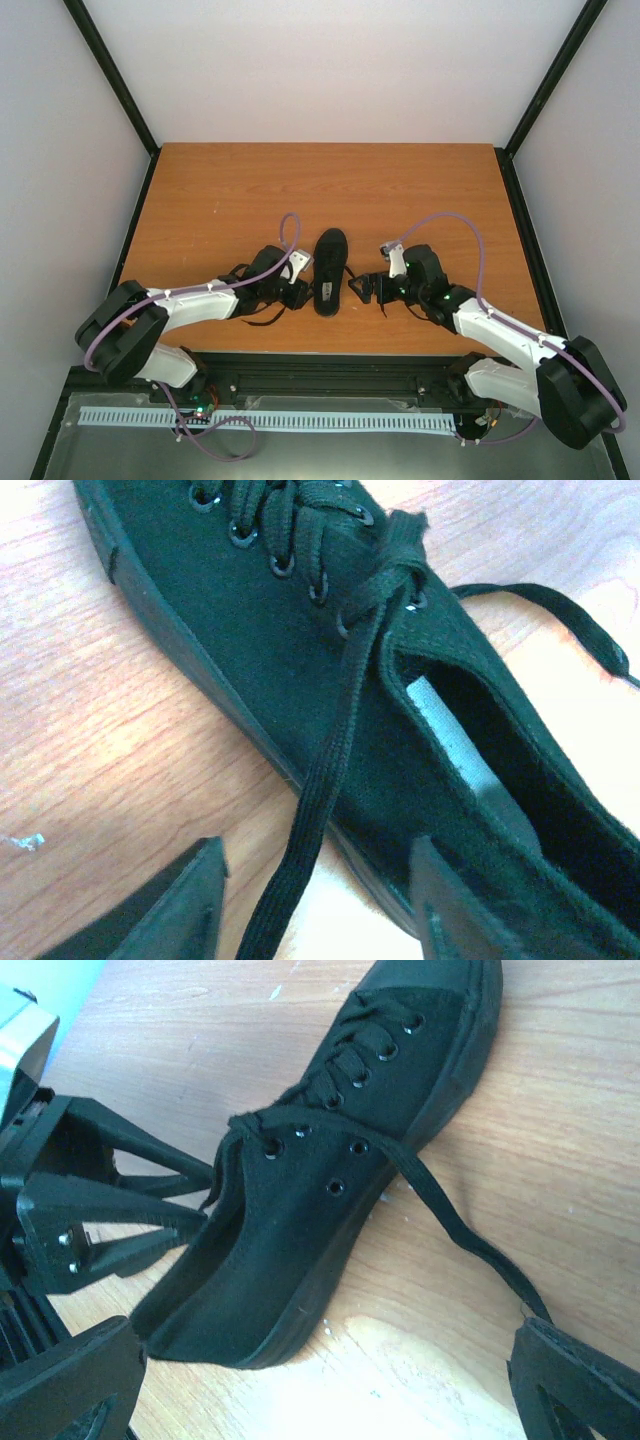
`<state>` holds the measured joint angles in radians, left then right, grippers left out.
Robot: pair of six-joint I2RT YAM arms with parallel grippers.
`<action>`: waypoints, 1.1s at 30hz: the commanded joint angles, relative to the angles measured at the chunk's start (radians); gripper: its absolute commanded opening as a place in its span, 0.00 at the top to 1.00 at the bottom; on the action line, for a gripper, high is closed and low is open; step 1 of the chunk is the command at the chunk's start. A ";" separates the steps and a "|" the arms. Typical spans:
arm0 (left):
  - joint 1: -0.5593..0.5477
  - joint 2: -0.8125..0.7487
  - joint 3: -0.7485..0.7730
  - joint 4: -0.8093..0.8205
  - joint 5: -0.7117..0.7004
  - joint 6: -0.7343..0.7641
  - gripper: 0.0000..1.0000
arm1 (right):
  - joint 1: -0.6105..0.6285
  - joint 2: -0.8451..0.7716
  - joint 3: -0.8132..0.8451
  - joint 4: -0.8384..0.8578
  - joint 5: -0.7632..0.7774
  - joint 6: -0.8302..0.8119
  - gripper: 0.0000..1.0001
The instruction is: Tie the shoes
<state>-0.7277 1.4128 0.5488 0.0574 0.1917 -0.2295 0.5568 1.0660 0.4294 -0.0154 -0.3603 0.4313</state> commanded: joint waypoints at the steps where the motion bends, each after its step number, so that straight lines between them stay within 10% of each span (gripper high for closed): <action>1: -0.012 0.010 0.039 0.015 -0.027 0.011 0.62 | -0.008 -0.039 -0.045 0.057 -0.012 0.021 0.00; 13: -0.013 0.072 0.087 0.029 0.020 0.024 0.69 | -0.008 -0.077 -0.057 -0.094 0.187 0.062 0.00; 24: -0.016 0.045 0.084 0.034 0.011 0.009 0.99 | 0.000 -0.060 -0.064 -0.178 0.259 0.117 0.03; 33: -0.018 -0.030 0.086 0.064 0.015 -0.013 0.99 | 0.017 0.015 -0.029 -0.212 0.326 0.100 0.20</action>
<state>-0.7361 1.4242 0.6098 0.0643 0.1925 -0.2321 0.5640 1.0512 0.3740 -0.2066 -0.0772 0.5388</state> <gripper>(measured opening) 0.026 0.833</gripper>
